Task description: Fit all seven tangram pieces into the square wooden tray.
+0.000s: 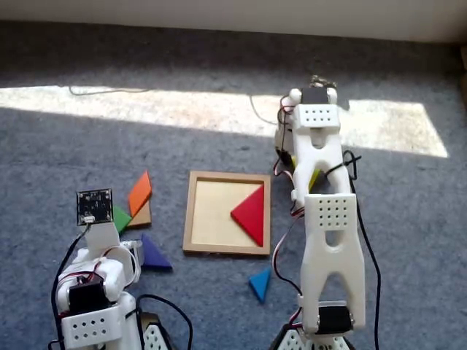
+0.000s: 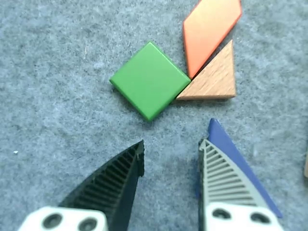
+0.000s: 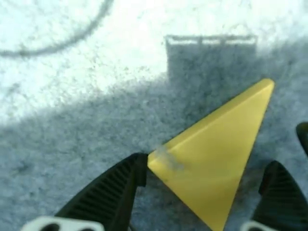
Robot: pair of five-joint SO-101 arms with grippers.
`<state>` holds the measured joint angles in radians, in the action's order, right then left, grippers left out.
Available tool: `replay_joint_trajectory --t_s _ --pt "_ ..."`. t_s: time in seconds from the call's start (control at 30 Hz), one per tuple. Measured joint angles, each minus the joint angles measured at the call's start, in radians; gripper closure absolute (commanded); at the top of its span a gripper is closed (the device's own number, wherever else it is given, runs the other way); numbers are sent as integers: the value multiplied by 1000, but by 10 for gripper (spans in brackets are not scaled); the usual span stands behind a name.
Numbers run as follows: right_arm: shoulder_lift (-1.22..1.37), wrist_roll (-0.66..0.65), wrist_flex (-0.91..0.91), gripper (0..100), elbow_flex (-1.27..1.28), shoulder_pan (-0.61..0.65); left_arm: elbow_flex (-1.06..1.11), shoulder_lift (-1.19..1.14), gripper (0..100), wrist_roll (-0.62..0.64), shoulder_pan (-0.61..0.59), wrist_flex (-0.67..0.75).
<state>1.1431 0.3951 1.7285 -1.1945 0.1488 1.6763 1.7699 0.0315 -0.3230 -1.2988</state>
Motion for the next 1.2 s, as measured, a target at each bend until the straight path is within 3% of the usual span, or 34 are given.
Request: replay_joint_trajectory --t_s 0.67,0.87,1.2 --pt "0 43 -29 642 0 -5 0 0 815 0 0 0" --pt "0 43 -29 745 0 -5 0 0 815 0 0 0" --pt "0 43 -3 808 0 -18 0 0 815 0 0 0"
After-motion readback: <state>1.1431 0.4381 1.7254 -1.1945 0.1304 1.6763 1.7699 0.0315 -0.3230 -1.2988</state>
